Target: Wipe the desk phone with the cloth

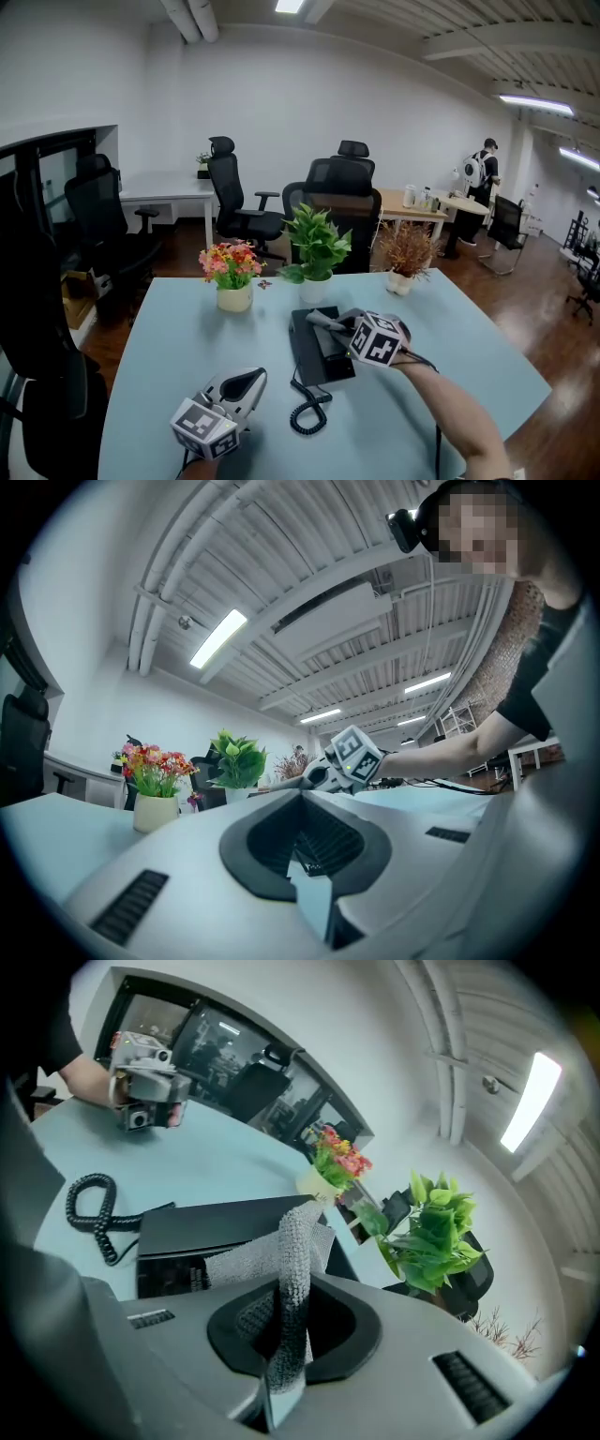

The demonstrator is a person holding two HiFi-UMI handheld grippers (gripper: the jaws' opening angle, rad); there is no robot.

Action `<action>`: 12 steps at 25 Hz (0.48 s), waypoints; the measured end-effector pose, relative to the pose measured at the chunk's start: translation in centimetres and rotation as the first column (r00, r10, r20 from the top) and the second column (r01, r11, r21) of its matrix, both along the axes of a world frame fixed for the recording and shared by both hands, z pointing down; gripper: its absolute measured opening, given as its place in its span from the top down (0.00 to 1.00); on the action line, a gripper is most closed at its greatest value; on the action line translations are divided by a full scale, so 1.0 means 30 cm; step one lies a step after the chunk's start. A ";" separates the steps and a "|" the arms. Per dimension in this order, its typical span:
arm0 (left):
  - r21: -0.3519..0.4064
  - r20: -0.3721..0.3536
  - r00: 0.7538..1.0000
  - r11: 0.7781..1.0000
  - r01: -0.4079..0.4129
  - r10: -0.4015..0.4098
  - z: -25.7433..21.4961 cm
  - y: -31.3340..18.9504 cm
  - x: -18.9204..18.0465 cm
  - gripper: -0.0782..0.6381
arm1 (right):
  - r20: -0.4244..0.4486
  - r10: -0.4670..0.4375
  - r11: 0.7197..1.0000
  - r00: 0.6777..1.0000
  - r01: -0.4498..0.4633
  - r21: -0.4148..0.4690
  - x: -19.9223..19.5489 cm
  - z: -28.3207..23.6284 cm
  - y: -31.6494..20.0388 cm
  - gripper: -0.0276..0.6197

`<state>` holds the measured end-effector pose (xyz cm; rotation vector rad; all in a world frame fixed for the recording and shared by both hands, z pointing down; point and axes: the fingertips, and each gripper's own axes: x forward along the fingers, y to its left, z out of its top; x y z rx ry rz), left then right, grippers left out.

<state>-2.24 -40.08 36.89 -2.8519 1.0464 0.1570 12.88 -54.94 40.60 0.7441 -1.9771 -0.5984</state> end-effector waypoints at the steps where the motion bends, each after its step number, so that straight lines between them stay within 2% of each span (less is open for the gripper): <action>1: 0.000 0.003 1.000 1.000 0.001 -0.001 -0.001 0.002 0.001 0.88 | -0.027 -0.018 1.000 0.999 0.018 -0.010 0.003 0.022 0.045 0.96; 6: 0.002 0.005 1.000 1.000 -0.001 0.001 -0.004 0.006 0.007 0.88 | -0.148 -0.121 0.992 0.982 0.113 -0.061 0.014 0.135 0.276 0.96; 10: 0.003 0.010 1.000 1.000 -0.001 0.001 -0.004 0.006 0.006 0.88 | -0.268 -0.225 0.970 0.937 0.188 -0.156 0.038 0.205 0.419 0.96; 12: -0.001 0.004 1.000 1.000 0.001 -0.001 -0.008 0.005 0.004 0.88 | -0.262 -0.234 0.965 0.936 0.192 -0.177 0.056 0.189 0.417 0.96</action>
